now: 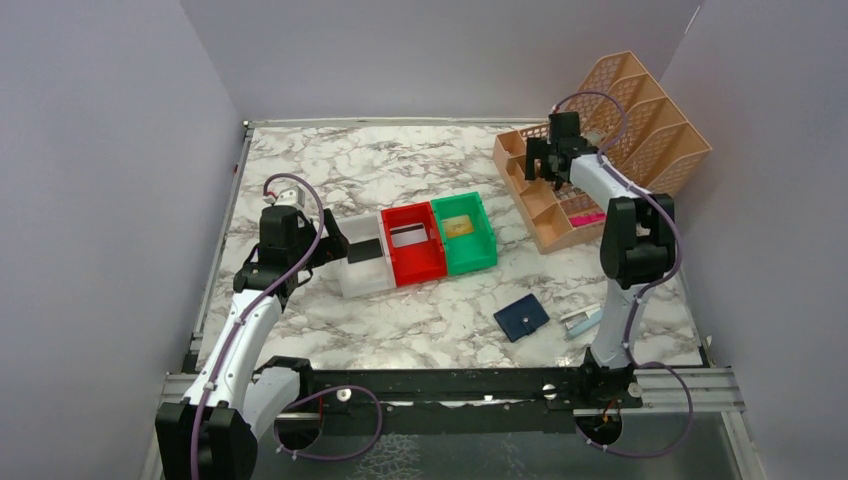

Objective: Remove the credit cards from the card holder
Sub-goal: Move the distractor to the center of the board.

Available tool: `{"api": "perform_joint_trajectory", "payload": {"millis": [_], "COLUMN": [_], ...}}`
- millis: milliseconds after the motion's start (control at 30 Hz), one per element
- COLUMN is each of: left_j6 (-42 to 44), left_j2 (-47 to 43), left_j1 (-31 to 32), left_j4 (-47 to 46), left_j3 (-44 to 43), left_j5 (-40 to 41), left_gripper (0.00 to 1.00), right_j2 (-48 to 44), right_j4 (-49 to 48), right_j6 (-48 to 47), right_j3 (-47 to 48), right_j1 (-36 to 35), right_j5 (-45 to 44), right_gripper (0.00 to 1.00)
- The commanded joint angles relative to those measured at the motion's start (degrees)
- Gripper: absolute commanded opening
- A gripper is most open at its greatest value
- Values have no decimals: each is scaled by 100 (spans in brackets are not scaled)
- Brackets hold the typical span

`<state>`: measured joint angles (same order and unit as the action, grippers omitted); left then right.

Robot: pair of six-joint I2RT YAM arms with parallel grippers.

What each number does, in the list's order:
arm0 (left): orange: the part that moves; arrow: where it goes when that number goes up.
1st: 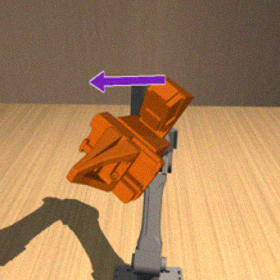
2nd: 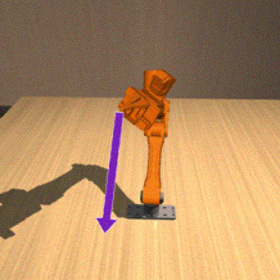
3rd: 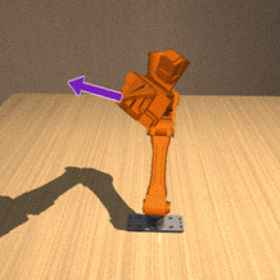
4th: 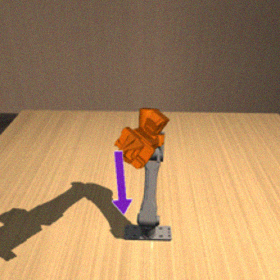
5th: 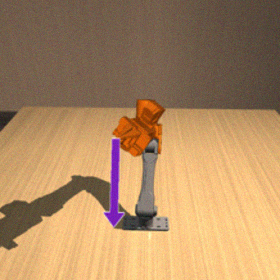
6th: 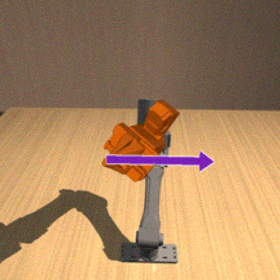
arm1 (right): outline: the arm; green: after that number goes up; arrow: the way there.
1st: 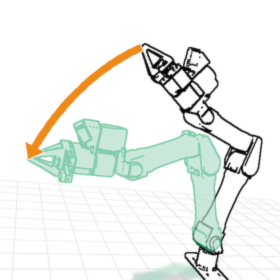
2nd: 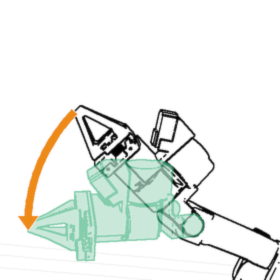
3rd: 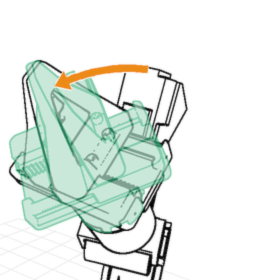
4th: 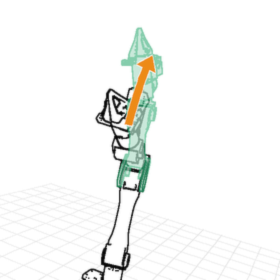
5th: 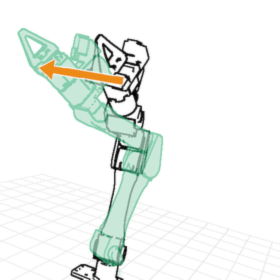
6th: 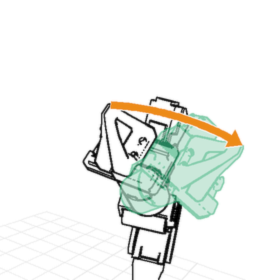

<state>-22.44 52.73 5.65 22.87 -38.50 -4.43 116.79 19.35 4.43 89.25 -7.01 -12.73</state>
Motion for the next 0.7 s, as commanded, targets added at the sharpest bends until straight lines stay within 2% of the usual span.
{"api": "perform_joint_trajectory", "payload": {"millis": [0,133,200,333,500,567,667], "left_j6": [47,51,55,49,42,31,38], "left_j2": [-30,-76,-108,-184,-305,-331,-321], "left_j1": [15,12,14,11,15,11,13], "left_j4": [0,7,19,17,21,17,16], "left_j3": [35,36,28,20,29,34,19], "left_j5": [152,211,258,331,402,411,394], "left_gripper": [99,99,99,99,99,99,99], "right_j2": [-491,-1428,-2009,-3455,-4814,-5102,-5342], "right_j4": [279,839,1148,1038,1376,1379,1014], "right_j6": [20,597,1210,2256,2941,2881,2847], "right_j3": [258,-56,-453,-2079,-3720,-4118,-4753], "right_j1": [-41,-44,-39,-43,-47,-47,-47], "right_j5": [30,268,423,671,752,1393,2957], "right_gripper": [99,99,98,97,96,96,91]}}
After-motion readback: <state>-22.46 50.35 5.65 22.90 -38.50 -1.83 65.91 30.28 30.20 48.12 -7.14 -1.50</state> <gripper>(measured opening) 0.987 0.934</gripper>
